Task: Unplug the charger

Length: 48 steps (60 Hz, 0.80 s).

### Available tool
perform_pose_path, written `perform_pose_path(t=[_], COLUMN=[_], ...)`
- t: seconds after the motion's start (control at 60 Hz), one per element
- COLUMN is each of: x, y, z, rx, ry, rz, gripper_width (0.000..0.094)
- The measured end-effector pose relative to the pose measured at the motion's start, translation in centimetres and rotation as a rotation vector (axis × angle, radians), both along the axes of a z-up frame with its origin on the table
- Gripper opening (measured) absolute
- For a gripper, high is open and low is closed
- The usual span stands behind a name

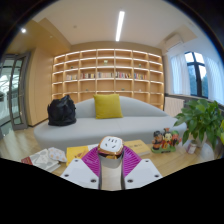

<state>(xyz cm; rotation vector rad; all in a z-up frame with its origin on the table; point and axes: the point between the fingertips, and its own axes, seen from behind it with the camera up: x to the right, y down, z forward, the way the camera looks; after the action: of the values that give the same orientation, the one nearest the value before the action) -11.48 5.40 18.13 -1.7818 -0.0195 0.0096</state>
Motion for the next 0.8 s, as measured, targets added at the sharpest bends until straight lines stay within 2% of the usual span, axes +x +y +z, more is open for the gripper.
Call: perform_pose_path(t=[0.083,0.117,0.25,0.383,0.467,0.583,0.65,0.8], x=[2.4,3.2,3.7,5.0,5.7,8.3,9.3,10.4], y=[-1.5,-1.9,-3.9,-4.5,-4.4,-5.1,-5.9,-9.5], z=[-7.0,-9.8,-14.7,-16.6,-16.9,-16.0,-14.9,-11.3], rx=[-0.17,-0.221,-0.373,-0.426,-0.415,-0.408,-0.391,-0.345], ry=[0.012,0.015,0.136,0.187,0.203,0.173,0.145,0.056], rz=[-0.019,-0.022,-0.011,-0.021,-0.033,-0.088,-0.101,-0.096], gripper_width=[0.025,0.0281,0.0359,0.0404,0.0449,0.0728,0.0847,0.0854])
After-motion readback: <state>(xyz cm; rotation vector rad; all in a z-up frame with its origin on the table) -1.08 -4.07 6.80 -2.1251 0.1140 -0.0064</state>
